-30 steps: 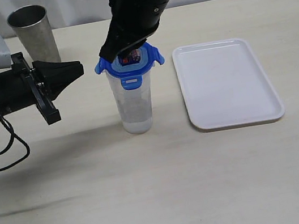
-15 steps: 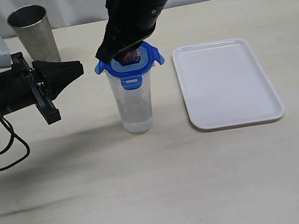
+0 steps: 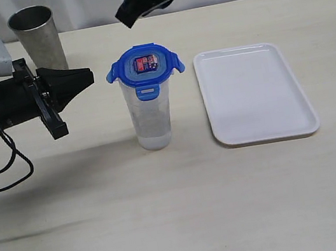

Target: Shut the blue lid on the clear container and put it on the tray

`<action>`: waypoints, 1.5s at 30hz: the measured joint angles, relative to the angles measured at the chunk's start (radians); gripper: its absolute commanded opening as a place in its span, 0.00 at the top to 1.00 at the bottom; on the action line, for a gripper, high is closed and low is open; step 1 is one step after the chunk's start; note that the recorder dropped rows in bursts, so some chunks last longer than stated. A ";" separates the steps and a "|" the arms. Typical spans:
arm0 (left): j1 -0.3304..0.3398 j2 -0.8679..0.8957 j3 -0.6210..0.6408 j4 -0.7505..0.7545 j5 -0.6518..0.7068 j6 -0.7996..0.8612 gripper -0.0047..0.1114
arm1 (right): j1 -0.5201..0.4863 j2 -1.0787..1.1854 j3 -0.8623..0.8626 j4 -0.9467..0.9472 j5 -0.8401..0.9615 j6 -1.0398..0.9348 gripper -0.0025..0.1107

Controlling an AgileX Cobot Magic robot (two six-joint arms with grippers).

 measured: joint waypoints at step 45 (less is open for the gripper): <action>0.000 0.000 0.000 0.000 0.000 0.000 0.96 | -0.219 -0.019 0.399 0.636 -0.295 -0.789 0.94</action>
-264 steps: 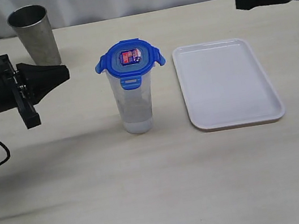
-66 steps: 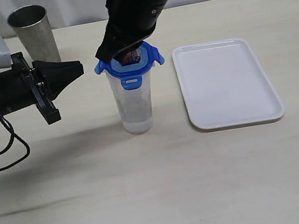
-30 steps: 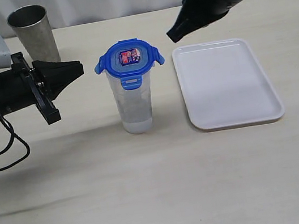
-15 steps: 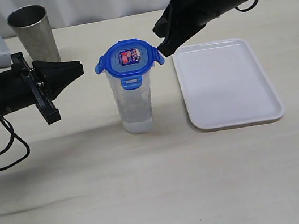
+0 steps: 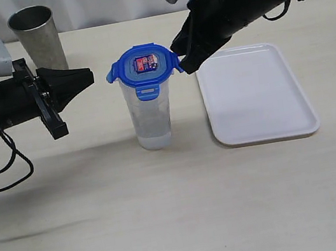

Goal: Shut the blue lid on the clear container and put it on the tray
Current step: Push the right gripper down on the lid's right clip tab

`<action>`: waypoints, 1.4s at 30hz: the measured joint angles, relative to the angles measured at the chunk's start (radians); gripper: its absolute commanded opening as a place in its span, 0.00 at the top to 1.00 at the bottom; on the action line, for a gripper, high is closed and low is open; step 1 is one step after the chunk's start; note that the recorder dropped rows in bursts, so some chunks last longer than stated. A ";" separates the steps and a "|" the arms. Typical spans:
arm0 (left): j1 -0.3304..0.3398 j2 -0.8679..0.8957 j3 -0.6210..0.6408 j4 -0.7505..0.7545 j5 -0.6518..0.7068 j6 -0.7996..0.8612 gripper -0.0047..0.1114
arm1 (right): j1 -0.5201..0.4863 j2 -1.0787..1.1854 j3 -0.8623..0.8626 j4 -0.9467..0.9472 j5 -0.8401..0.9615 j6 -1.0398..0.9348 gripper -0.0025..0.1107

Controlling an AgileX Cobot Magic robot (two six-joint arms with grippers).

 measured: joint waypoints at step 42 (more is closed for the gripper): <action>0.000 0.000 0.000 0.000 0.000 -0.002 0.96 | 0.000 0.000 0.000 0.000 0.051 0.089 0.94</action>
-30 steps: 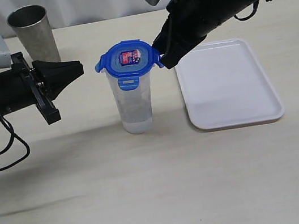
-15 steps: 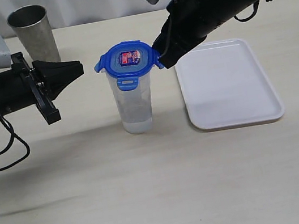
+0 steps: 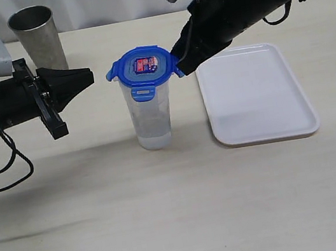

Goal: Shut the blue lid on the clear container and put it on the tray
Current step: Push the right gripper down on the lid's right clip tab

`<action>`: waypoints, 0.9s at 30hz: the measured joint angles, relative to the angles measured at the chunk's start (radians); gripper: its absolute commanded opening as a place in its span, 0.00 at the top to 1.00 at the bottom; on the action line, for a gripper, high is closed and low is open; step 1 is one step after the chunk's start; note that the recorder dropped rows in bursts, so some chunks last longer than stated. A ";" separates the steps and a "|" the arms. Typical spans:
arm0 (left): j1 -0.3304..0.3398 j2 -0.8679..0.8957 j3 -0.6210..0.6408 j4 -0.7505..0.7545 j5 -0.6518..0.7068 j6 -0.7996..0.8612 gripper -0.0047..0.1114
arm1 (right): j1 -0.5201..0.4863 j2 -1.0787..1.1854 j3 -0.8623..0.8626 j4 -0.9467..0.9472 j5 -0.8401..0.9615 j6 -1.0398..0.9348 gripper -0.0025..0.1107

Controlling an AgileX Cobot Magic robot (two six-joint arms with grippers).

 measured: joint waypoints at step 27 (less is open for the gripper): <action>0.000 0.000 0.000 0.000 0.000 -0.006 0.96 | 0.000 -0.068 0.078 -0.101 -0.159 0.099 0.94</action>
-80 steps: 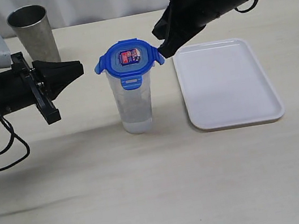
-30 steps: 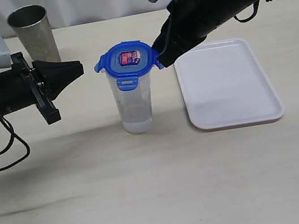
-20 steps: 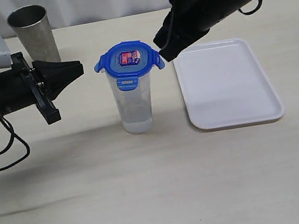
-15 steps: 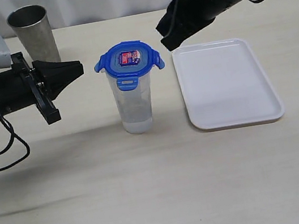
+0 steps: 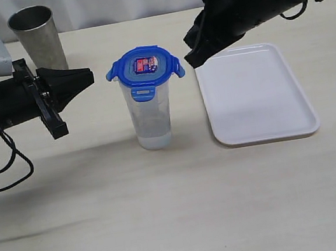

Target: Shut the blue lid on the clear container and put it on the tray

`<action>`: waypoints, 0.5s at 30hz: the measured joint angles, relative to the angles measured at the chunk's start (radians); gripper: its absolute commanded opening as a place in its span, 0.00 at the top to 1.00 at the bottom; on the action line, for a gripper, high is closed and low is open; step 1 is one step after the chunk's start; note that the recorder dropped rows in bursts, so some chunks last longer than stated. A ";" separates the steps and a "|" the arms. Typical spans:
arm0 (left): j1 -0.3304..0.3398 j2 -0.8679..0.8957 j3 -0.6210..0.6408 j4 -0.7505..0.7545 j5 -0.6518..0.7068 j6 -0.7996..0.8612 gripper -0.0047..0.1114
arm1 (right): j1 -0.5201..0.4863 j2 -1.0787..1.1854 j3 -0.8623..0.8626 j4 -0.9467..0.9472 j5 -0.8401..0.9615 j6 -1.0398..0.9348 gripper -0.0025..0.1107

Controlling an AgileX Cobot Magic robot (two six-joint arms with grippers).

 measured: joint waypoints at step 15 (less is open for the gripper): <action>0.000 0.000 0.000 0.000 0.000 0.000 0.96 | 0.000 0.026 0.000 0.116 0.078 -0.083 0.94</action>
